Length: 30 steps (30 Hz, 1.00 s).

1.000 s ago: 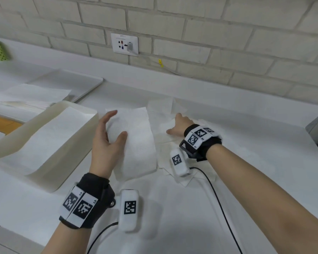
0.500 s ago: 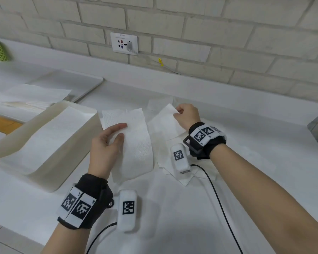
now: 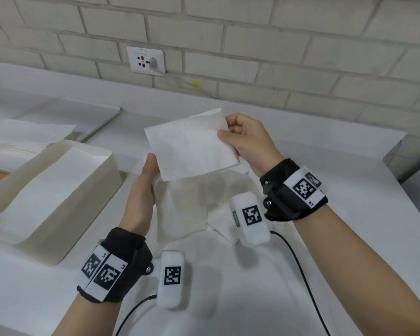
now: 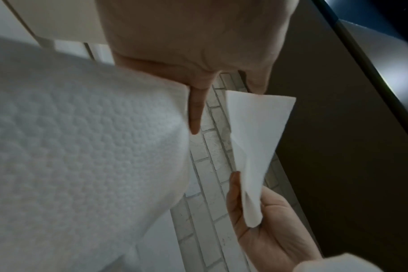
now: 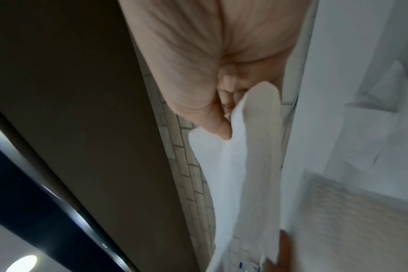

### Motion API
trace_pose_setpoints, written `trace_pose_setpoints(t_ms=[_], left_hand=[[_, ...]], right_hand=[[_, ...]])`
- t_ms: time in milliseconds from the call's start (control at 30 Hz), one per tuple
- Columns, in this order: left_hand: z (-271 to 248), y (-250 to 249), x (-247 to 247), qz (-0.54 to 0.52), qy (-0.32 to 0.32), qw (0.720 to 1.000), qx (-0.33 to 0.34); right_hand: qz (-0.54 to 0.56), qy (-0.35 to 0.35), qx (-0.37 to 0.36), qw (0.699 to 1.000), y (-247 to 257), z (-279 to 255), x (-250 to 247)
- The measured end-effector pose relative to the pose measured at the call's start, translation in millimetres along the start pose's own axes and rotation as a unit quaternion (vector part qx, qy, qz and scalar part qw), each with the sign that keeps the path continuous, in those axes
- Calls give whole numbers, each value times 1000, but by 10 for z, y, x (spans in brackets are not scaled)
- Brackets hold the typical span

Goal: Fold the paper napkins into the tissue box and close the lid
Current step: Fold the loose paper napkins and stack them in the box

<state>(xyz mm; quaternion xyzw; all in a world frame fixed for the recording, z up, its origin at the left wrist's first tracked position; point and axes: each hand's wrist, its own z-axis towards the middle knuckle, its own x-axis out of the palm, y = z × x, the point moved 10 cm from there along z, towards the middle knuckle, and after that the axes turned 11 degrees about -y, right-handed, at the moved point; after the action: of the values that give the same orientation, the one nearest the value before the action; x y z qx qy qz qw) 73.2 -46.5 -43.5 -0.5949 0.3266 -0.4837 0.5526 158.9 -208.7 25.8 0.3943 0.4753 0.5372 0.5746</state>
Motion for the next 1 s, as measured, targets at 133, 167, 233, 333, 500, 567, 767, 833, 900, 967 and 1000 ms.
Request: trace_pose_setpoints(t_ms=[133, 167, 233, 333, 500, 567, 767, 833, 900, 967, 1000], left_hand=[[14, -34, -53, -7, -13, 1000, 18], [33, -34, -105, 20, -38, 999, 30], [74, -43, -219, 66, -91, 992, 57], [95, -58, -310, 82, -126, 985, 86], [78, -76, -301, 75, -136, 983, 93], [67, -70, -249, 78, -121, 985, 92], [-24, -108, -75, 47, -43, 994, 92], [-44, -92, -64, 39, -26, 995, 90], [-38, -59, -77, 39, -32, 996, 79], [-35, -39, -56, 55, -30, 995, 76], [-42, -39, -35, 69, -28, 994, 77]], right_hand=[[-50, -11, -39, 998, 4, -61, 16], [-51, 10, -47, 998, 18, -87, 59], [-43, 74, -68, 994, 60, -156, 176], [-38, 150, -99, 983, 132, -261, 305], [-64, 259, -68, 961, 107, -474, 504], [-115, 300, -86, 943, 90, -586, 612], [-191, 300, -109, 928, 48, -707, 710], [-209, 275, -134, 929, 51, -709, 722], [-218, 225, -175, 933, 98, -680, 725], [-220, 184, -218, 933, 170, -672, 727], [-225, 182, -232, 929, 179, -680, 746]])
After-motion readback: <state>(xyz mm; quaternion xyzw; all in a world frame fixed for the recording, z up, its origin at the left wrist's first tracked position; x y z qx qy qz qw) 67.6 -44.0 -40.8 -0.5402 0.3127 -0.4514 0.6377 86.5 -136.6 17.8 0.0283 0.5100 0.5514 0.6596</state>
